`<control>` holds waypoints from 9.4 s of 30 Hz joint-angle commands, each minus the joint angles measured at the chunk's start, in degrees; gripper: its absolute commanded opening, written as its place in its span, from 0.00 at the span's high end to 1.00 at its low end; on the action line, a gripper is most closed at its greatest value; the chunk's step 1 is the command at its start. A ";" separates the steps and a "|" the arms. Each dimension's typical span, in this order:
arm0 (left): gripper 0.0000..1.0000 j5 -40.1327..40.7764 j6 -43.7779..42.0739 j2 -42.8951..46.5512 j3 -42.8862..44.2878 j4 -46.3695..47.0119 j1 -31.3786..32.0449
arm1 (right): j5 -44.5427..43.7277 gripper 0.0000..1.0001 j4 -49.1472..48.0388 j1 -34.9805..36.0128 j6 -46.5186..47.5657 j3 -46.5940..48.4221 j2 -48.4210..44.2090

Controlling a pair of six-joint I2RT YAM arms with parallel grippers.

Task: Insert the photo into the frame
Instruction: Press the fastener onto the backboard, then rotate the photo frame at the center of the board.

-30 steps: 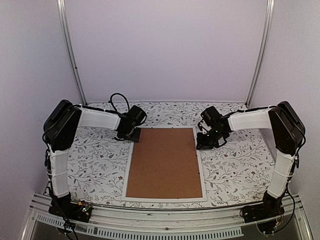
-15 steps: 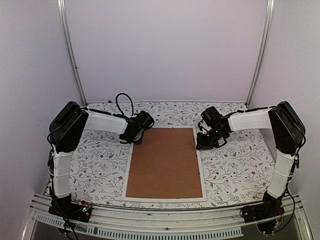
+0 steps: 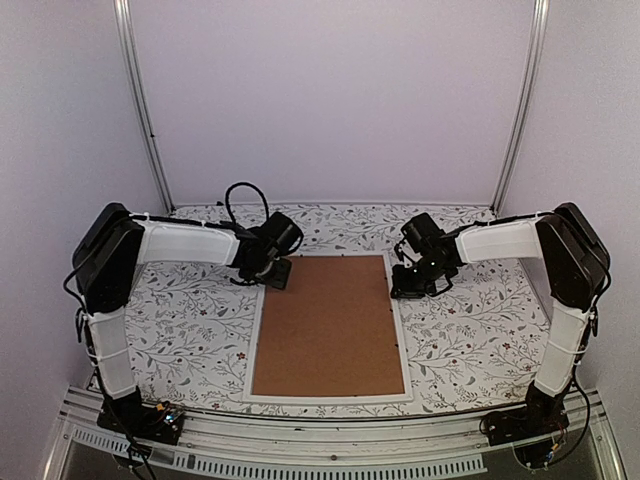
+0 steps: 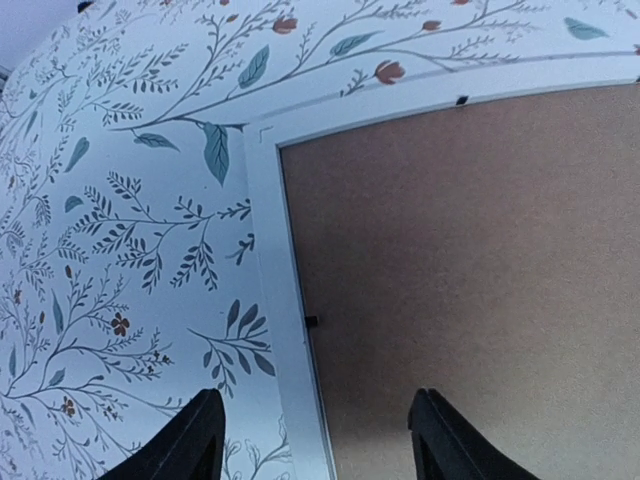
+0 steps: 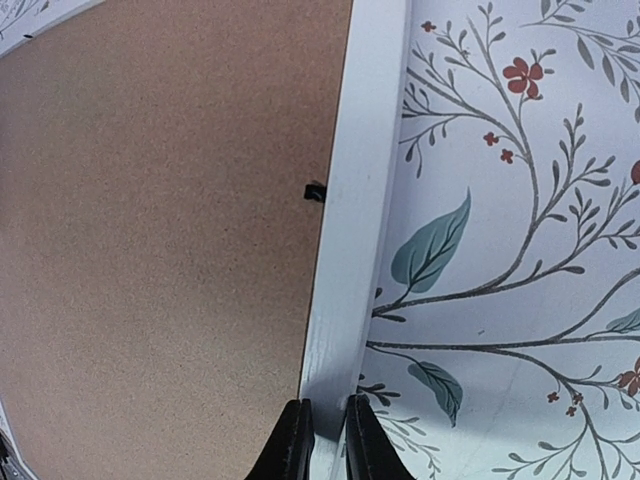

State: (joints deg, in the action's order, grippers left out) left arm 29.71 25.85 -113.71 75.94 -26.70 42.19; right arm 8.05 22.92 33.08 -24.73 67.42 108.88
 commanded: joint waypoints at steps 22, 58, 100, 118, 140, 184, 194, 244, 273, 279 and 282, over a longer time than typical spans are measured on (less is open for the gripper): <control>0.34 -15.55 3.26 14.41 -17.07 -1.19 -3.70 | 0.55 0.86 0.59 0.93 -0.54 -1.50 2.65; 0.35 -16.26 5.70 10.90 -18.84 1.64 -3.08 | 0.89 0.86 0.18 0.93 -0.75 -2.20 2.82; 0.33 -12.96 11.18 23.57 -22.28 -5.72 5.99 | 1.51 0.86 -0.33 0.93 -0.84 -2.09 3.19; 0.34 -18.30 14.41 29.06 -31.81 -6.44 5.83 | 1.95 0.85 -1.03 0.93 -0.99 -2.40 3.77; 0.34 -20.51 16.21 25.16 -31.95 -3.73 8.01 | 1.79 0.86 -1.15 0.93 -1.21 -2.84 3.53; 0.28 -27.76 9.42 27.78 -28.56 4.48 -1.79 | -0.56 0.71 5.90 -1.18 4.43 3.31 2.44; 0.29 -35.24 8.93 23.82 -30.54 12.11 -5.59 | 1.88 0.51 6.01 -1.18 3.63 1.87 -2.00; 0.26 -27.28 -11.43 25.74 -17.67 9.77 -8.68 | -16.88 0.53 11.92 0.77 19.23 11.51 5.92; 0.36 -31.66 -24.28 -12.41 8.78 6.74 -16.73 | -1.01 0.41 10.13 0.40 13.28 -0.89 -10.49; 0.67 -29.90 -19.91 -9.24 2.24 9.35 -17.34 | -1.63 0.42 10.04 0.36 12.42 -1.36 -10.27; 0.73 -28.62 -17.27 -7.28 -1.39 10.09 -17.59 | -1.33 0.42 10.01 0.00 11.16 -1.71 -10.16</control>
State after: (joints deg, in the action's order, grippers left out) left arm -1.50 4.16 -122.21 80.38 -12.80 25.10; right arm 6.22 33.36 33.65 -11.62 66.85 100.14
